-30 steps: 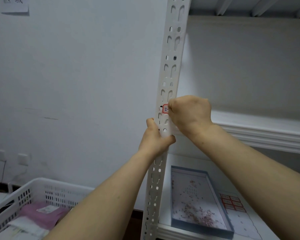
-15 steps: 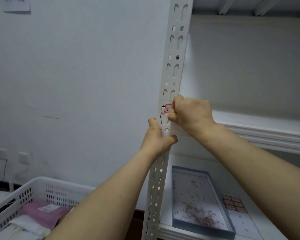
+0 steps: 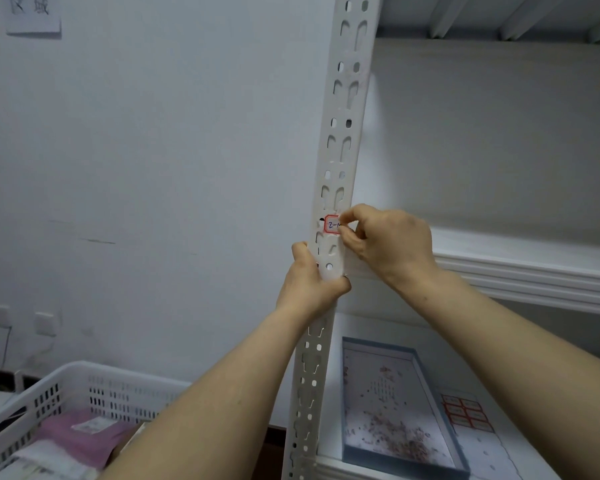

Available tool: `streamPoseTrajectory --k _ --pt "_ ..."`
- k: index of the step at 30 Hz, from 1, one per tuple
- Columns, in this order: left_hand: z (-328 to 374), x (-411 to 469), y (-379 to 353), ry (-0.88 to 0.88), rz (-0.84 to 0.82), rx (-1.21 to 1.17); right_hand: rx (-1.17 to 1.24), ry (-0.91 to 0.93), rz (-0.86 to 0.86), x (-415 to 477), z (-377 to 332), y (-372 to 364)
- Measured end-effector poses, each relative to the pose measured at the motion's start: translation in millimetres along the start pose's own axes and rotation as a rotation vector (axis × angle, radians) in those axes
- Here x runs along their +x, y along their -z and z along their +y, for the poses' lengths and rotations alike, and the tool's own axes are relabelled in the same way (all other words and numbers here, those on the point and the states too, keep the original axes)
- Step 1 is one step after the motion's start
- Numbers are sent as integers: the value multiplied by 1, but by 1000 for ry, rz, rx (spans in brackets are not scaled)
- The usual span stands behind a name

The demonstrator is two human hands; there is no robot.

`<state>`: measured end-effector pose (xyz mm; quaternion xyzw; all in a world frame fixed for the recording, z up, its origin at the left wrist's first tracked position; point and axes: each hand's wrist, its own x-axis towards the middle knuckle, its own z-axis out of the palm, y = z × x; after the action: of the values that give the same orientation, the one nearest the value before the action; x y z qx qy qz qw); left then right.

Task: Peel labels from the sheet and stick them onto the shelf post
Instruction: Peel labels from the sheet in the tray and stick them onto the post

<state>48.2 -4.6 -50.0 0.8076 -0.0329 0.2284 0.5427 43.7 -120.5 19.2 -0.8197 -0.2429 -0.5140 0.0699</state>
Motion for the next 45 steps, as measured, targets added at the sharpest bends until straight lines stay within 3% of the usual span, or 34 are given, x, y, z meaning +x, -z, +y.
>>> streamPoseTrajectory --k 1,6,14,20,35,37,41,45 --pt "0 0 0 2 -2 1 -31 39 74 0 1 -3" --pt "-2 2 0 -1 -7 4 -364 164 97 2 1 -1" --pt "-1 1 1 5 -15 -9 -341 133 37 2 -3 -6" --pt "-2 2 1 -2 -15 -13 -261 170 107 -6 1 -12" --pt "-1 3 1 5 -15 -4 -393 197 144 -5 -4 -14" --pt "-1 3 1 6 -16 -2 -343 158 148 -6 -8 -9" --pt "-1 1 0 6 -8 -5 92 -58 -19 -11 1 -2" --pt "-1 1 0 -2 -1 -3 117 39 166 -15 4 -6"
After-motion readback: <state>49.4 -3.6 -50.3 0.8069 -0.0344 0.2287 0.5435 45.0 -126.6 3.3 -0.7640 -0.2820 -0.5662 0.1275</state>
